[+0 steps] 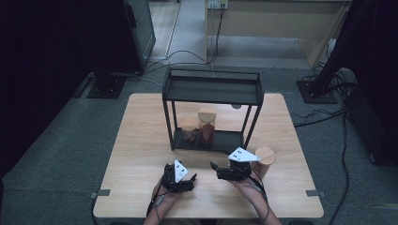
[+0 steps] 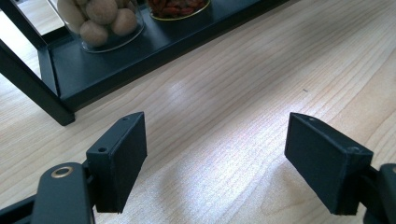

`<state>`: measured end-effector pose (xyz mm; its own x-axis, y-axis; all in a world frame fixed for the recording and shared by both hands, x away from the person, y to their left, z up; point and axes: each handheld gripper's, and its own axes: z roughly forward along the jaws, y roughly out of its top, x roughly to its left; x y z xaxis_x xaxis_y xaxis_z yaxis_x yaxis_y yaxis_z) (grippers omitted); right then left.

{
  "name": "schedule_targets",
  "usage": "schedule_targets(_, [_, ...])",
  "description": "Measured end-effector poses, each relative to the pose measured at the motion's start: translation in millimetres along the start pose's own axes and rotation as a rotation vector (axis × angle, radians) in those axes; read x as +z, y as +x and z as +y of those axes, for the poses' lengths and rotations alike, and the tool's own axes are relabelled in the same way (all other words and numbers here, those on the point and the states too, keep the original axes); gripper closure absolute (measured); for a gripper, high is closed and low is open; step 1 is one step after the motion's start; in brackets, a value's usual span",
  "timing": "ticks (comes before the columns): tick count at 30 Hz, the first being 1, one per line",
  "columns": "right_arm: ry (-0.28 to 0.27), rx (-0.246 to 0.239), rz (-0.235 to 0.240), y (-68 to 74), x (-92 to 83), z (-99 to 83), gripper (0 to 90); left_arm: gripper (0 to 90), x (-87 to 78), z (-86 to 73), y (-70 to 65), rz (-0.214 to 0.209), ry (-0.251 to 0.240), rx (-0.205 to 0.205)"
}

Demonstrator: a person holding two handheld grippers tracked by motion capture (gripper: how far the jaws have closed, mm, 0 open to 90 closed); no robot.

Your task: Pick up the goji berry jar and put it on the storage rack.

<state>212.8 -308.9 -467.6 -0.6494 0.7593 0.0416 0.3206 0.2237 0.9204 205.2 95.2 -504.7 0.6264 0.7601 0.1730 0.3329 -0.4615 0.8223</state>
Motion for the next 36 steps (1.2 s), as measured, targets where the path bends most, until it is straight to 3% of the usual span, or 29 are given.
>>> schedule_targets(16, [0.021,0.006,0.022,-8.2,-16.3,10.7,20.9,21.0,-0.2,-0.5,-0.5,0.002,-0.003,-0.001])
schedule_targets(36, [0.058,-0.031,0.07,-16.1,-32.3,28.1,21.0,21.0,-0.5,-1.1,-1.0,0.005,-0.006,-0.001])
